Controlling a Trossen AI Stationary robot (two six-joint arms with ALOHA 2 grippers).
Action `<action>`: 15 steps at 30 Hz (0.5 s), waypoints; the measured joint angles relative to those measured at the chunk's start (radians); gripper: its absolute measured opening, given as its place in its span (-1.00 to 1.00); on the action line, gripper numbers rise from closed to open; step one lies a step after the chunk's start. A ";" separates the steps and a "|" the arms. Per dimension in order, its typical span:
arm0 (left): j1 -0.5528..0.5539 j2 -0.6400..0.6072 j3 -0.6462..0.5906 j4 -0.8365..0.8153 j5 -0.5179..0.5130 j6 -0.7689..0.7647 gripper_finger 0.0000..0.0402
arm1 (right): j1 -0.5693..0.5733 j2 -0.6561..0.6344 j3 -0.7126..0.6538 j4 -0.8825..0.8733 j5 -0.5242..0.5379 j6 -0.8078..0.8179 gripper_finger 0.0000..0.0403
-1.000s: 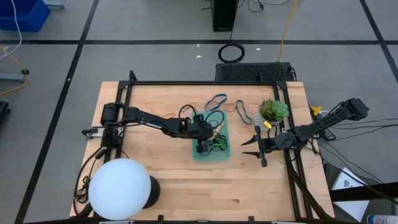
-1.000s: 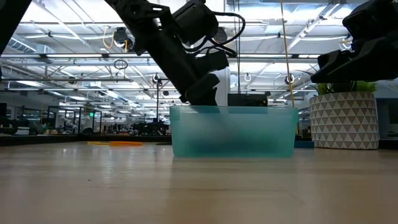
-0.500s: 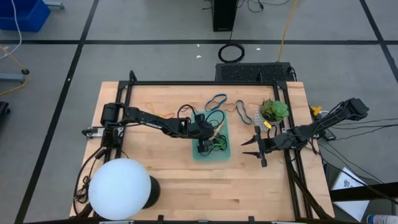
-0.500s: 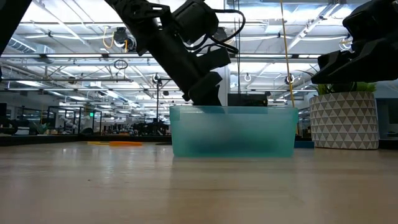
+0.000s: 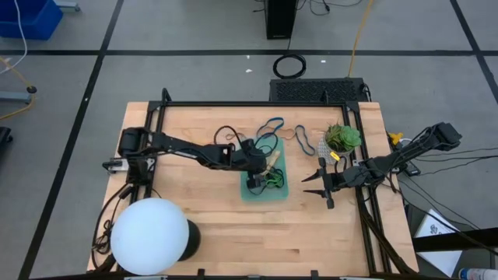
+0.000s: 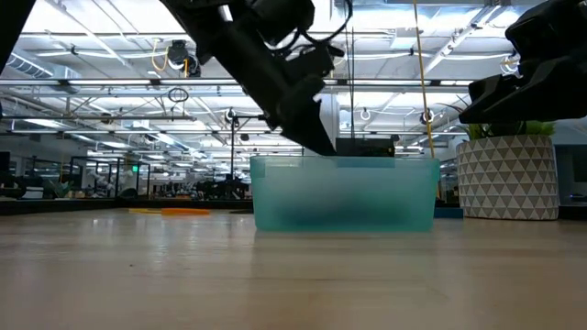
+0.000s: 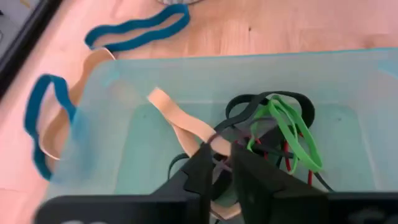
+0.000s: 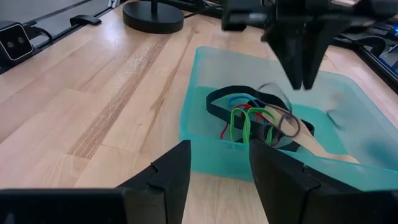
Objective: Pick and place rubber bands into bin
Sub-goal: Put the yellow rubber band into the green bin
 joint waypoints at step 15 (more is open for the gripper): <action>0.126 -0.269 0.000 -0.279 -0.001 -0.225 -0.01 | 0.000 0.000 0.000 -0.007 0.000 0.000 -0.22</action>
